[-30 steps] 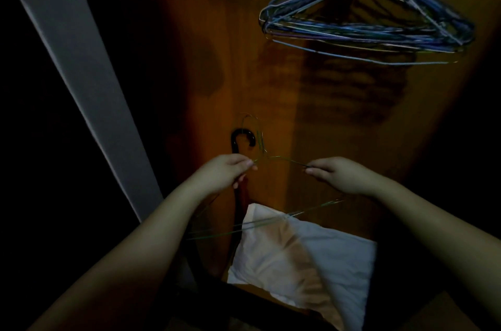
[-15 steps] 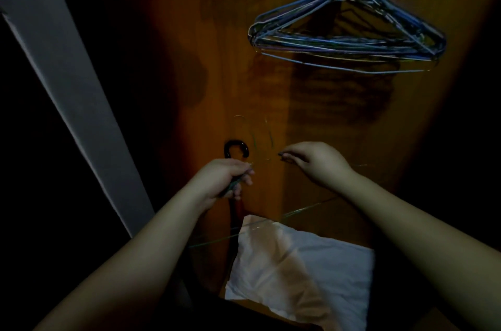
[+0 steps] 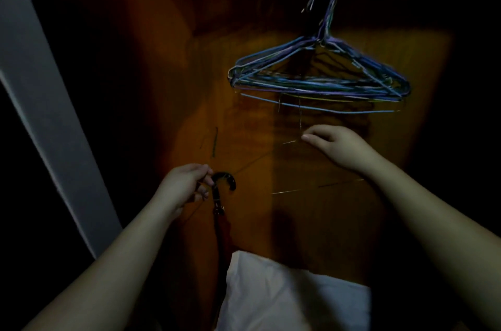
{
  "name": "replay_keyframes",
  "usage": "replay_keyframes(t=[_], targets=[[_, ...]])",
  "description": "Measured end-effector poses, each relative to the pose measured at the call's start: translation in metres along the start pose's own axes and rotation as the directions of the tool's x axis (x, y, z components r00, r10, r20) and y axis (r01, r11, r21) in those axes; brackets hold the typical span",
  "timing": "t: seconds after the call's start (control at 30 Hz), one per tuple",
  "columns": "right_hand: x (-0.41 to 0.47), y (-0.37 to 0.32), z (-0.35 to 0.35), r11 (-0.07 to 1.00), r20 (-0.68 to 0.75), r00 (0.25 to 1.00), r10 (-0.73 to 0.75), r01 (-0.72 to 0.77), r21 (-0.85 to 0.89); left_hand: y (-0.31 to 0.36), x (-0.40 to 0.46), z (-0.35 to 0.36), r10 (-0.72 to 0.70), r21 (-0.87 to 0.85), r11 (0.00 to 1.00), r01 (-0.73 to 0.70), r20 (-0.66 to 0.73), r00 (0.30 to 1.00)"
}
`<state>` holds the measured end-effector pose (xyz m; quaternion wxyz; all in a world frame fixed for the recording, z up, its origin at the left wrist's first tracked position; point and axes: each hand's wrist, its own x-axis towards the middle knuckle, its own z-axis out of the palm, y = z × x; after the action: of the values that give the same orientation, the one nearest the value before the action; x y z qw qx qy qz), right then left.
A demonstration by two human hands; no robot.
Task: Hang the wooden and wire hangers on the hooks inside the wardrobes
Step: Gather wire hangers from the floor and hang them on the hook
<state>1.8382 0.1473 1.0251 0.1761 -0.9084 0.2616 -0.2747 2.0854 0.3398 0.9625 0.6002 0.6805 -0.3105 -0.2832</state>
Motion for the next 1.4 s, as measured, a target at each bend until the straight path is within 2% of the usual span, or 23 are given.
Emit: replay_keyframes(t=[0.3, 0.63, 0.93, 1.4], targets=[[0.034, -0.006, -0.067, 0.999, -0.280, 0.959, 0.040, -0.036, 0.020, 0.036, 0.020, 0.014, 0.094, -0.013, 0.995, -0.095, -0.021, 0.995], [0.079, -0.028, -0.122, 0.991, -0.455, 0.890, 0.023, 0.038, 0.125, 0.054, 0.028, 0.027, 0.098, 0.005, 0.995, -0.098, -0.040, 0.994], [0.112, -0.023, -0.127, 0.995, -0.437, 0.898, 0.054, -0.013, 0.096, 0.044, 0.021, 0.028, 0.081, 0.053, 0.996, -0.078, -0.059, 0.995], [0.111, -0.009, -0.109, 0.994, -0.376, 0.922, 0.097, -0.073, 0.078, 0.038, 0.007, 0.028, 0.065, 0.071, 0.996, -0.062, -0.050, 0.997]])
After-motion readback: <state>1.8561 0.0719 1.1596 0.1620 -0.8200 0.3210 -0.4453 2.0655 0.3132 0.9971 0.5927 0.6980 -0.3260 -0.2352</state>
